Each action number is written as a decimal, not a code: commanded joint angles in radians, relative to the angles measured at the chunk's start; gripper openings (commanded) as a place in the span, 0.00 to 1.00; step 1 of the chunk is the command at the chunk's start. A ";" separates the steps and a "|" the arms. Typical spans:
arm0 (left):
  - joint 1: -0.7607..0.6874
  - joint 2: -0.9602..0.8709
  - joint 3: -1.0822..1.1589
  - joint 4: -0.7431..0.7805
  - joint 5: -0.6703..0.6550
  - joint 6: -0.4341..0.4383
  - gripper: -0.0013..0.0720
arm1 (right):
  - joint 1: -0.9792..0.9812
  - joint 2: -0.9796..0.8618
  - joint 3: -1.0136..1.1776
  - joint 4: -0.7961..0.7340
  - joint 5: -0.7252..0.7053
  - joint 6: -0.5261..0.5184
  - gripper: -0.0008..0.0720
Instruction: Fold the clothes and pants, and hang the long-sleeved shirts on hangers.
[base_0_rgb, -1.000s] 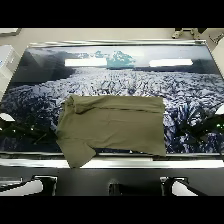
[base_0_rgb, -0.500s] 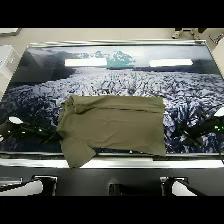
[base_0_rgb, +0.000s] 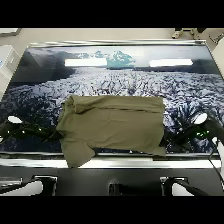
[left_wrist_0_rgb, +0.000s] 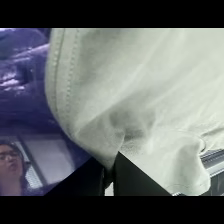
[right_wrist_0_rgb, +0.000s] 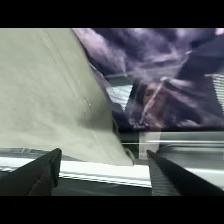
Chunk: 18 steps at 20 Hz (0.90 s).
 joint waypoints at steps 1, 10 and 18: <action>0.000 0.010 0.000 -0.002 -0.003 0.001 0.05 | 0.027 -0.006 -0.064 0.035 -0.041 -0.001 0.84; 0.000 0.016 0.000 -0.025 -0.012 0.001 0.05 | 0.027 -0.003 -0.092 0.106 -0.034 0.018 0.05; 0.002 0.277 0.437 -0.122 0.006 0.001 0.05 | 0.027 0.164 0.527 0.118 -0.089 -0.058 0.05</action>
